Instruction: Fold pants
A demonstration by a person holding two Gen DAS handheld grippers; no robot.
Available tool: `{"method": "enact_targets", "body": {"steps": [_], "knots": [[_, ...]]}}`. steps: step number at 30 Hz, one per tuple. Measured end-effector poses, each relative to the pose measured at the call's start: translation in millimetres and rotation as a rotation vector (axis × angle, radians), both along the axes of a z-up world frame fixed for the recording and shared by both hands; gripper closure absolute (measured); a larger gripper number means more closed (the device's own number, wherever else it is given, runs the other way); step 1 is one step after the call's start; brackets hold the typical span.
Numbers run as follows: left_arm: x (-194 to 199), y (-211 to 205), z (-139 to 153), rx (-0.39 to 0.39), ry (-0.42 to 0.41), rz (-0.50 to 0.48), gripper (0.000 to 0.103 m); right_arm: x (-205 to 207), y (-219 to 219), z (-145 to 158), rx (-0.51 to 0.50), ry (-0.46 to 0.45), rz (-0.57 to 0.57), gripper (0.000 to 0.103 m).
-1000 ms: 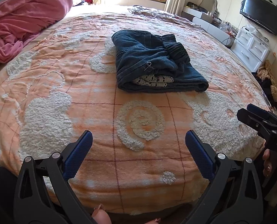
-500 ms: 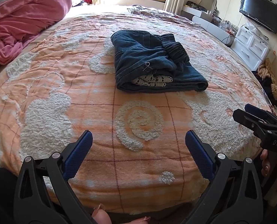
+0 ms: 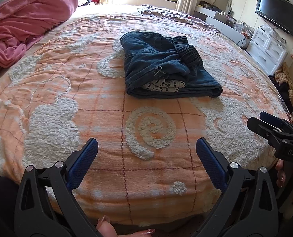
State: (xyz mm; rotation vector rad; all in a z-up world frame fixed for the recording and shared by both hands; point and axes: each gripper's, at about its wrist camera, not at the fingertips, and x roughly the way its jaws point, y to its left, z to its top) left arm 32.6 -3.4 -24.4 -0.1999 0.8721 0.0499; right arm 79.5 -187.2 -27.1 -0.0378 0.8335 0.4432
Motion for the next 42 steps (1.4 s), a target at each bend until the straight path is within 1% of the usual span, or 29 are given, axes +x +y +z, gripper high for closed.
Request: {"method": "enact_targets", "body": {"steps": [25,34,42], "knots": [[0.0,3.4,2.3,0.006,0.0,0.008,0.01,0.7,0.3,-2.4,-0.016,0.004,-0.009,0.005],[0.5,-2.5,4.4,0.039,0.002,0.015,0.01,1.4,0.2,-3.0,-0.019,0.005,-0.012,0.005],[0.6,-4.2,3.9,0.034,0.008,0.013,0.01,1.5,-0.1,-3.6,-0.022,0.005,-0.016,0.005]]}}
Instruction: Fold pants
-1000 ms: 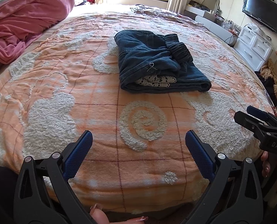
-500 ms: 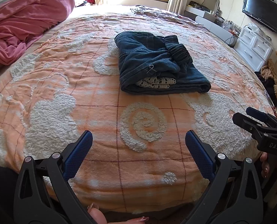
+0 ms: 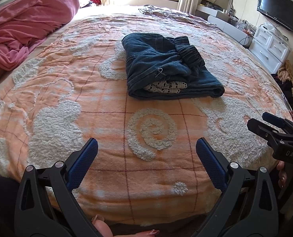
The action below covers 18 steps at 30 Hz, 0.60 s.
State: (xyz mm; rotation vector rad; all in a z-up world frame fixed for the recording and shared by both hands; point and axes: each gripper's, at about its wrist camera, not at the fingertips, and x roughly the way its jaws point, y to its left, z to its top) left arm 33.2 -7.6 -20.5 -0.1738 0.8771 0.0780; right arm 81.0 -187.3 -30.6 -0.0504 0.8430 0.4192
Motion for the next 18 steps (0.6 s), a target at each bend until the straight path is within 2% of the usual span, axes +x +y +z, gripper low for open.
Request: {"method": "enact_targets", "body": {"steps": [18], "knots": [[0.7,-0.9,-2.1,-0.017,0.016,0.012,0.01,0.7,-0.8,-1.8,-0.006,0.003,-0.003,0.005]]}}
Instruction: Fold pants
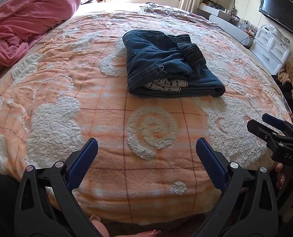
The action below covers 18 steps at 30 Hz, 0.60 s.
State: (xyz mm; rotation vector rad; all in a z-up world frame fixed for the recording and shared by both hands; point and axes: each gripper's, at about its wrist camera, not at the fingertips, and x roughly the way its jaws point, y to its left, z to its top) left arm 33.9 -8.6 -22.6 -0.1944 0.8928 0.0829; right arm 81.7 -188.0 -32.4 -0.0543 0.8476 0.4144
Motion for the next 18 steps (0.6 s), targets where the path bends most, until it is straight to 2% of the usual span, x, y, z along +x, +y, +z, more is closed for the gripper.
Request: {"method": "enact_targets", "body": {"steps": [7,12,18], "knots": [[0,1,2,-0.001,-0.007,0.004,0.01,0,-1,0,-0.004,0.001,-0.002,0.005],[-2,2,7,-0.014,-0.043,0.022,0.01,3,-2,0,0.0,0.009,-0.008,0.005],[2,28,16,-0.072,-0.069,0.083,0.01,16,-18,7,0.028,0.046,-0.042,0.005]]}}
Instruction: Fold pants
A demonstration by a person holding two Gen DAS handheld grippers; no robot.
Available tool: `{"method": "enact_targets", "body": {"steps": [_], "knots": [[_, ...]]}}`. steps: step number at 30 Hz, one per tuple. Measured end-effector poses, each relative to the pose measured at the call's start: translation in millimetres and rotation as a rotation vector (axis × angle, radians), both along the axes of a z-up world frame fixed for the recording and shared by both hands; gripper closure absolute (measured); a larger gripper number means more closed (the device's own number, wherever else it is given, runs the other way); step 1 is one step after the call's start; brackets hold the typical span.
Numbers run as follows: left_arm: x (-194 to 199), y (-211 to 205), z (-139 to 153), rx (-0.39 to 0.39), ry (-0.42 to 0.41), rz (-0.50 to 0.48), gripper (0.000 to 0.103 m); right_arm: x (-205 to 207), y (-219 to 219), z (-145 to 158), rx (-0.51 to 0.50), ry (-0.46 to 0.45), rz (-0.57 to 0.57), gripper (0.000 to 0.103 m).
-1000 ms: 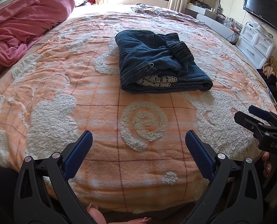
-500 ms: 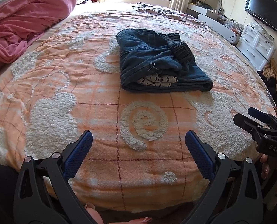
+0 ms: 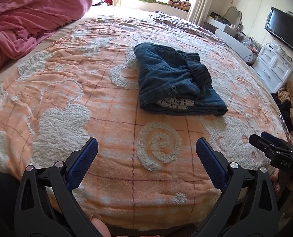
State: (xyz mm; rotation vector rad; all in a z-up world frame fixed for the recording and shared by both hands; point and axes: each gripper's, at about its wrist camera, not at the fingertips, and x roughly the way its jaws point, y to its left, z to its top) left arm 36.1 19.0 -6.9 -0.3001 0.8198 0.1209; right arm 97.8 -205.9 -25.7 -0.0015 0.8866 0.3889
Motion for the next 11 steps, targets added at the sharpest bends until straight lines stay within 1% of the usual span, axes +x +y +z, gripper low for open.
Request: {"method": "enact_targets", "body": {"steps": [2,4,5,7,9,11], "knots": [[11,22,9,0.016,0.021,0.032,0.01,14,-18,9,0.035,0.023,-0.037,0.005],[33,57,17,0.068,0.08,0.084,0.01,33,-43,19,0.073,0.036,-0.068,0.005],[45,77,18,0.092,0.112,0.112,0.01,49,-60,23,0.064,0.031,-0.101,0.005],[73,128,15,0.128,0.165,0.203,0.01,80,-96,27,0.011,0.027,-0.205,0.005],[105,178,3,0.146,0.234,0.289,0.01,120,-138,23,-0.036,0.052,-0.322,0.005],[132,216,-12,0.157,0.274,0.347,0.01,158,-176,16,-0.068,0.072,-0.434,0.005]]}}
